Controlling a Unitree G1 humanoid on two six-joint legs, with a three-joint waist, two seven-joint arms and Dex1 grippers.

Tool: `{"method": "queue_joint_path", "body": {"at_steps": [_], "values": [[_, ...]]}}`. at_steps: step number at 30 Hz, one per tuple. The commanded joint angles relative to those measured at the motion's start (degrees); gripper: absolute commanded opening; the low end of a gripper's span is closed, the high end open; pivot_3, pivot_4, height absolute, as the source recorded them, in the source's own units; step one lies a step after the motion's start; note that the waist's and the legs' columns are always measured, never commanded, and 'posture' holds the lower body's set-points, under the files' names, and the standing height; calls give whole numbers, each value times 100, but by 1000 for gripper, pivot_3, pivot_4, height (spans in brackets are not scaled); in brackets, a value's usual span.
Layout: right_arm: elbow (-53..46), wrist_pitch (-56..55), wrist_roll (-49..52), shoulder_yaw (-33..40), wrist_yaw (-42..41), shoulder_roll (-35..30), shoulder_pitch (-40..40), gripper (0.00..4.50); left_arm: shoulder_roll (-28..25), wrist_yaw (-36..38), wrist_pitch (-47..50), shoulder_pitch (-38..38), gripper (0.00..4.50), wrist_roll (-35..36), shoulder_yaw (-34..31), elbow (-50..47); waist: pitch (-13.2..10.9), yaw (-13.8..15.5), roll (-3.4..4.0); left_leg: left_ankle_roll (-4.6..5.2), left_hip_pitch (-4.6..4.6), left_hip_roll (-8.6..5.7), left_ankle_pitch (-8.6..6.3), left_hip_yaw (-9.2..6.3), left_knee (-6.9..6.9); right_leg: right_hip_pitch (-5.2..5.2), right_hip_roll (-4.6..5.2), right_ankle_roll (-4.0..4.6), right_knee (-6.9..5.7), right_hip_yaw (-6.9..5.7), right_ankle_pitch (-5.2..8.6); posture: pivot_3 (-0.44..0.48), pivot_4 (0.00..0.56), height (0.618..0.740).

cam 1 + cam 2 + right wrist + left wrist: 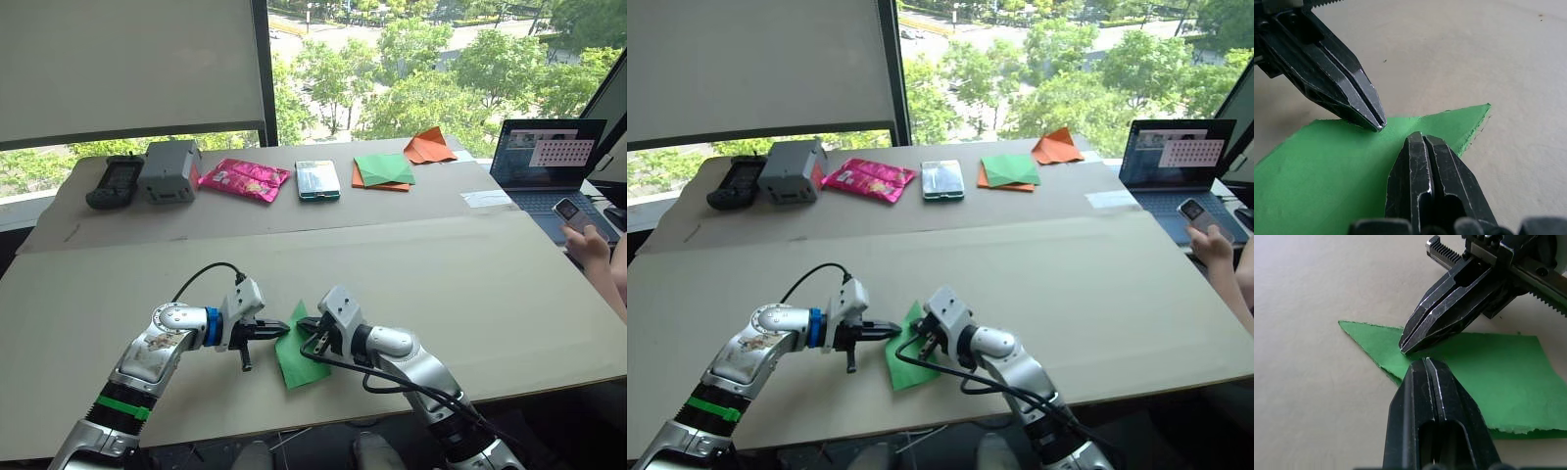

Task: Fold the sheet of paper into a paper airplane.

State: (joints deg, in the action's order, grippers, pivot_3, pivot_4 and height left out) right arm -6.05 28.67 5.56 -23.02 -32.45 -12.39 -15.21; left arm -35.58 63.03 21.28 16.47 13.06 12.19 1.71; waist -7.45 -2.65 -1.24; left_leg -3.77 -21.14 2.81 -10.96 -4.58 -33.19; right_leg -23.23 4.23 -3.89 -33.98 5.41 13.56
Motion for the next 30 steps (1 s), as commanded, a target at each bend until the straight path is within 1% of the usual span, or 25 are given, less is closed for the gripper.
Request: {"method": "queue_joint_path", "body": {"at_steps": [1,5,11,15,19,25,30], "values": [[58,121,-47,-19,-29,-28,-6,0,-57,-24,-310,-75,41,-278,138,198,2,5,-2,0,3,0,0,0,0,3,1,0,0,0,0,0,150,732],[212,55,-108,-19,-72,-81,-74,0,-67,26,-476,-147,41,-442,295,232,3,6,1,-2,3,0,-1,0,0,4,4,2,2,0,1,0,150,732],[851,-2,-250,60,36,-61,-424,0,-82,1,-604,-223,41,-540,327,265,20,8,17,-2,7,0,-1,0,-1,9,4,2,1,-1,1,0,150,732],[1306,-101,-270,117,69,47,-775,0,-114,-6,-634,-238,41,-596,353,233,33,6,23,-2,9,0,-1,0,-1,9,3,2,1,-1,1,0,150,732],[1529,-145,-294,156,98,146,-967,0,-118,-15,-673,-241,41,-644,364,244,41,2,28,-1,8,-1,0,0,-2,11,2,2,-1,-1,1,0,150,732],[1567,-120,-379,126,72,231,-968,0,-103,-61,-684,-247,41,-681,391,219,48,-6,33,0,9,0,0,0,-1,9,0,2,-5,0,1,0,150,732],[1286,46,-385,49,-1,143,-724,0,-70,-94,-688,-204,41,-707,410,269,59,4,39,-1,8,-1,0,0,-2,9,1,2,-5,0,1,0,150,732]]}}
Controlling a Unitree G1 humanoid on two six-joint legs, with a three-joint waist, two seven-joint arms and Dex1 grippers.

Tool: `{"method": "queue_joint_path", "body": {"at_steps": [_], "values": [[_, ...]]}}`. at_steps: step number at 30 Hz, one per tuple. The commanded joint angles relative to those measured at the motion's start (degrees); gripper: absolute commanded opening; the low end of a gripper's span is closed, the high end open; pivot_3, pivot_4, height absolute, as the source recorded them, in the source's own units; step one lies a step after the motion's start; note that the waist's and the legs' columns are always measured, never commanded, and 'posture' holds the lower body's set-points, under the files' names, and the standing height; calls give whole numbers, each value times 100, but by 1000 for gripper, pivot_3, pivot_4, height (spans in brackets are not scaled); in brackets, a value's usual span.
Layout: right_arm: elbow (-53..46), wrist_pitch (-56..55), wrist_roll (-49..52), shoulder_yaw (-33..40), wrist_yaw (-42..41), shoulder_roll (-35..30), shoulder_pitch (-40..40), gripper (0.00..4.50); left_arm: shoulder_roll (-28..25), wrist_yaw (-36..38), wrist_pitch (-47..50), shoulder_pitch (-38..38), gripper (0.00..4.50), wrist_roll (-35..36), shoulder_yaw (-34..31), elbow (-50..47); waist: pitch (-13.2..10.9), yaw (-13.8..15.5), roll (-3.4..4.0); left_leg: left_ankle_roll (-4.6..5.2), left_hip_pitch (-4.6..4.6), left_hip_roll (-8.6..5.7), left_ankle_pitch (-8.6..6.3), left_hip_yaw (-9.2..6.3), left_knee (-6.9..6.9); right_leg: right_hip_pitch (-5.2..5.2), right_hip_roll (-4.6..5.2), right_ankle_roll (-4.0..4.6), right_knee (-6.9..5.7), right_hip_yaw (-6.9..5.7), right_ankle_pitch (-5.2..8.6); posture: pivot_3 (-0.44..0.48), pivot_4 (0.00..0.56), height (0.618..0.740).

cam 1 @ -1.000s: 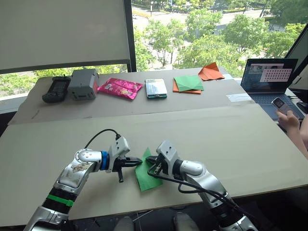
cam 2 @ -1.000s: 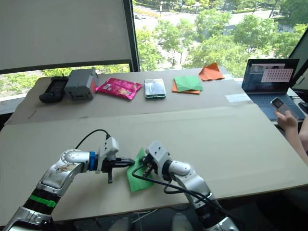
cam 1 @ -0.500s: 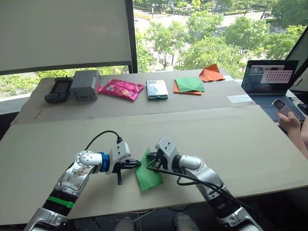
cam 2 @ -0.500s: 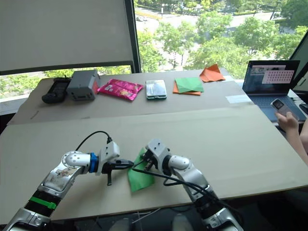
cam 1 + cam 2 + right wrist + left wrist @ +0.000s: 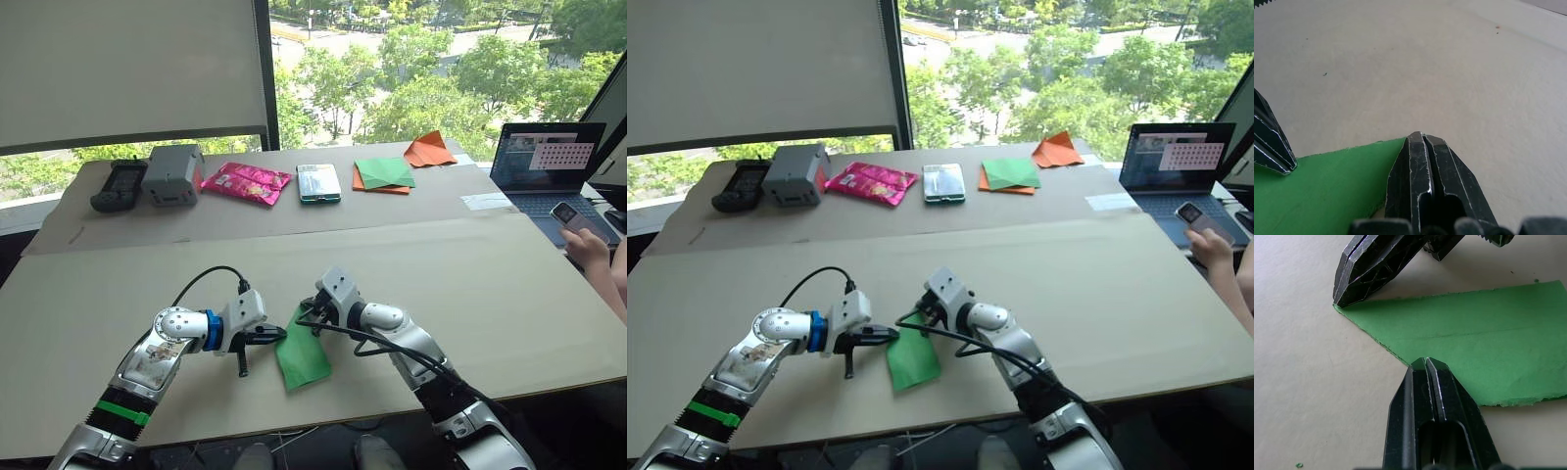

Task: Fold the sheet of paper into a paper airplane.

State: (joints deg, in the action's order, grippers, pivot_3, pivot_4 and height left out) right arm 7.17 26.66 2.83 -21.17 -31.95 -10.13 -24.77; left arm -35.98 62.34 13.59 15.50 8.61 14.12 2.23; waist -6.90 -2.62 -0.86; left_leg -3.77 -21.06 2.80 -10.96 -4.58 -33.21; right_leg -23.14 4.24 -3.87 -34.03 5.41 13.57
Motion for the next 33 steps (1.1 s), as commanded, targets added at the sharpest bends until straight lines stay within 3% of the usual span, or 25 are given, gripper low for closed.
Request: {"method": "queue_joint_path", "body": {"at_steps": [1,18,33], "values": [[-124,285,-108,-162,-76,-105,294,0,-33,-29,77,-111,41,-263,220,216,8,2,2,0,0,0,0,0,0,1,0,0,0,0,0,0,150,732],[-1714,1283,-114,-634,-242,-588,1263,0,-2,-43,12,-22,41,-292,292,327,32,14,-2,-4,1,-1,-3,0,0,-1,8,3,4,-4,2,0,150,732],[-2067,1083,-129,-903,-729,-1078,1236,0,21,-41,-41,42,41,-312,337,405,26,13,-24,-6,1,-1,-4,1,1,-2,13,4,11,-10,6,0,150,732]]}}
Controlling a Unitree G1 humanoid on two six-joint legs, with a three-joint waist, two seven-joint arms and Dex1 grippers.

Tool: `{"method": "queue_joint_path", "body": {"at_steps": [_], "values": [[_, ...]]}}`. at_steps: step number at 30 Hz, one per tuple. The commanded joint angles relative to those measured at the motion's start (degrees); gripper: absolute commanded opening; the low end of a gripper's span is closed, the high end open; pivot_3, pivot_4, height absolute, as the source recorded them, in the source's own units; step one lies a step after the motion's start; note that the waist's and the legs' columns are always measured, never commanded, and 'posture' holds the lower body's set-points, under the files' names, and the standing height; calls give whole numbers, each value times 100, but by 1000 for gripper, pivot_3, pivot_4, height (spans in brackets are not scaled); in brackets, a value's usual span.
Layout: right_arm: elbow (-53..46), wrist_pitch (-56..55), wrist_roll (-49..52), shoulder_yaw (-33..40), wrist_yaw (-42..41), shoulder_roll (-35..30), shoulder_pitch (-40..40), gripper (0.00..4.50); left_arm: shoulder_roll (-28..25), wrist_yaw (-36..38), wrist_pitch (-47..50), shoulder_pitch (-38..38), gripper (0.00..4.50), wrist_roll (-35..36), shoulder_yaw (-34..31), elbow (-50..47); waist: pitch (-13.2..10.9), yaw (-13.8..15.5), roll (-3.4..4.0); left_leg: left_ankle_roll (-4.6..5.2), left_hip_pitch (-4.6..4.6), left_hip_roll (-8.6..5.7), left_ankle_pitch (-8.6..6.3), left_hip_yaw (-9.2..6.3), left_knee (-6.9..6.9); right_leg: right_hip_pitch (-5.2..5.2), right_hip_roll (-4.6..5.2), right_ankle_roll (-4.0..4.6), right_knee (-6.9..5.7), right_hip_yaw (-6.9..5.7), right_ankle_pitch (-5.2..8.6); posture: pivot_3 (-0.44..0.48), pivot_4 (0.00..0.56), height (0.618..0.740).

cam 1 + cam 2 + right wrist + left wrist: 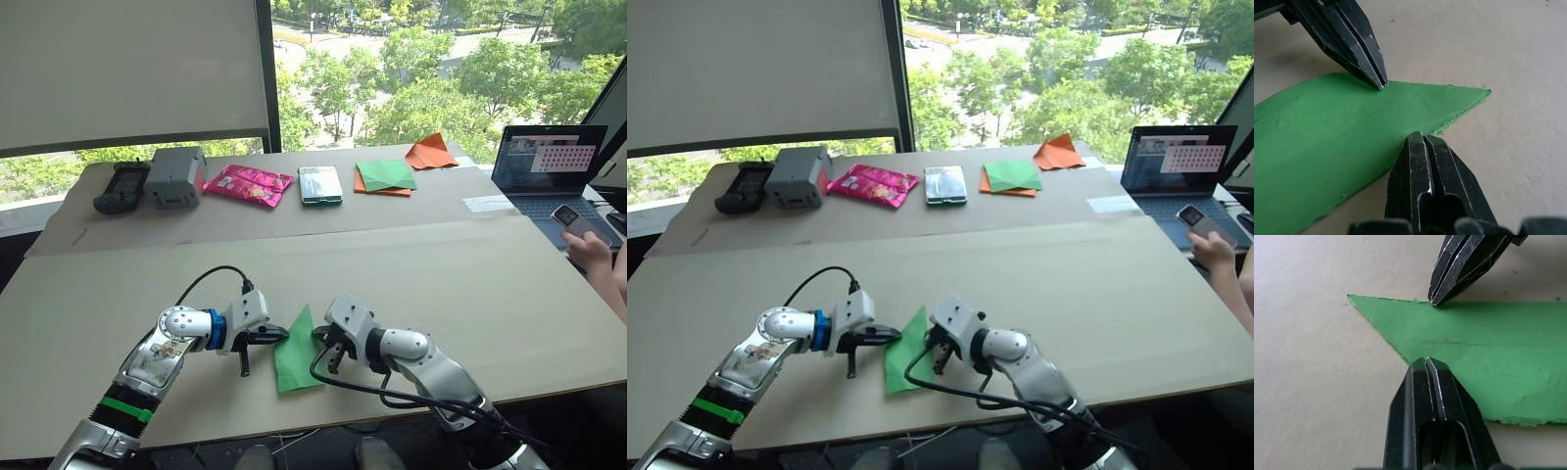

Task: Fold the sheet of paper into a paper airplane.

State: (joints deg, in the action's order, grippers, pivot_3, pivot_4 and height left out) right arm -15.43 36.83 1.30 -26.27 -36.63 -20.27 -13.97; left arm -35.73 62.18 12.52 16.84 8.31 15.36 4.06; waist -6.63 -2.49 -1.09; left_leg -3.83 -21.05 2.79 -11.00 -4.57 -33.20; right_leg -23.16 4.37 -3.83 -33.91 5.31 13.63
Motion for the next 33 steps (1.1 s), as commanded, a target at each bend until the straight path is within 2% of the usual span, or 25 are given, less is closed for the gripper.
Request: {"method": "queue_joint_path", "body": {"at_steps": [1,11,24,33], "values": [[210,13,31,-315,-225,-28,121,0,-4,-24,63,-84,41,-280,216,231,-1,-1,-1,0,0,0,0,0,0,0,0,0,0,0,0,0,150,732],[189,-621,276,373,-203,185,-159,0,-9,-10,37,-28,41,-279,221,289,-31,1,-5,0,-4,0,0,0,1,-8,0,0,2,-1,0,0,150,732],[477,-614,132,140,-314,5,61,0,-25,-33,22,-73,41,-272,214,239,-38,14,-1,0,-7,0,0,0,1,-5,0,0,8,-1,0,0,150,732],[93,-256,352,-10,-668,-228,321,0,-32,-27,-4,-71,41,-283,228,260,-36,15,-1,0,-5,0,0,0,1,-2,1,0,15,-1,0,0,150,732]]}}
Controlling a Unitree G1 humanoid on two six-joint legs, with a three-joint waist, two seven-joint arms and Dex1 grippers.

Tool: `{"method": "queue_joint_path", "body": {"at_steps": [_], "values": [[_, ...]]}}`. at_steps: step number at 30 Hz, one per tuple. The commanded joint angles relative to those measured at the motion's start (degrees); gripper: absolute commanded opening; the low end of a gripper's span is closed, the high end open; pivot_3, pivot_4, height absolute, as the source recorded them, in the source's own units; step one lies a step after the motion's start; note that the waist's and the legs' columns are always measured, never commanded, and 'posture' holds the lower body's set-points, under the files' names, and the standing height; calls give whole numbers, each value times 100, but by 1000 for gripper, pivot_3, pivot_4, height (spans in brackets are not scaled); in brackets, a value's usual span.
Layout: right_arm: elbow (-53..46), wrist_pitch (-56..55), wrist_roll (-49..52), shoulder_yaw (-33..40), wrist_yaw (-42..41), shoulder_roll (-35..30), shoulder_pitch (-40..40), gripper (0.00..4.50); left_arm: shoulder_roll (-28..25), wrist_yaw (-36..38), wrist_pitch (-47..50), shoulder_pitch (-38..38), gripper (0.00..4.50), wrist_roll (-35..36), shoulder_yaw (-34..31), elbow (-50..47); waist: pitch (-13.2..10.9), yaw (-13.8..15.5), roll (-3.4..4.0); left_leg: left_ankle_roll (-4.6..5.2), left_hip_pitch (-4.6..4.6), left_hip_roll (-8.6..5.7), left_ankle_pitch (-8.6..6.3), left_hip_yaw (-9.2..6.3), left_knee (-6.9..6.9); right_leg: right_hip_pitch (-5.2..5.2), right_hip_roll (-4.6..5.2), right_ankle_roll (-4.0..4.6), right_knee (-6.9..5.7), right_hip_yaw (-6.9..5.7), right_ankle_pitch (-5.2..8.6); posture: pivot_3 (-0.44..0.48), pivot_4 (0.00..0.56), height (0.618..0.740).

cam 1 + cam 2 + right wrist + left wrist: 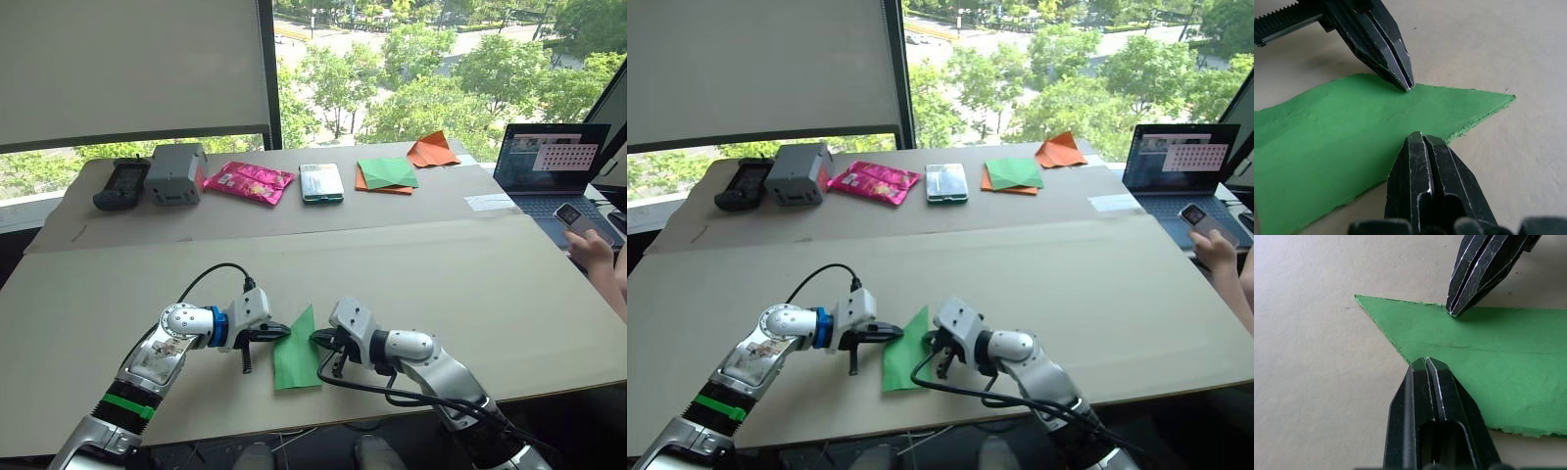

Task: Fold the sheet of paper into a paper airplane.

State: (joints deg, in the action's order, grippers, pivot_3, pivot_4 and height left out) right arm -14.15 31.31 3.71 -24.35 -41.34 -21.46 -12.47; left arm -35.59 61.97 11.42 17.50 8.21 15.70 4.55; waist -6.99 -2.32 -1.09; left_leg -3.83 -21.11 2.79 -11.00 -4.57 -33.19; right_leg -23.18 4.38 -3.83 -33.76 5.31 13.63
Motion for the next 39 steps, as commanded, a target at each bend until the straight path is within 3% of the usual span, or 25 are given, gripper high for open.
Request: {"method": "queue_joint_path", "body": {"at_steps": [1,39], "values": [[-83,330,131,-211,-219,-122,196,0,-49,-5,100,-139,41,-274,193,213,-1,-1,-1,0,0,0,0,0,0,0,0,0,0,0,0,0,150,732],[-879,902,743,-444,-545,-828,791,0,-52,35,92,-136,41,-284,229,215,-7,-1,-12,-4,-5,1,-2,3,1,5,5,0,56,-2,0,0,150,732]]}}
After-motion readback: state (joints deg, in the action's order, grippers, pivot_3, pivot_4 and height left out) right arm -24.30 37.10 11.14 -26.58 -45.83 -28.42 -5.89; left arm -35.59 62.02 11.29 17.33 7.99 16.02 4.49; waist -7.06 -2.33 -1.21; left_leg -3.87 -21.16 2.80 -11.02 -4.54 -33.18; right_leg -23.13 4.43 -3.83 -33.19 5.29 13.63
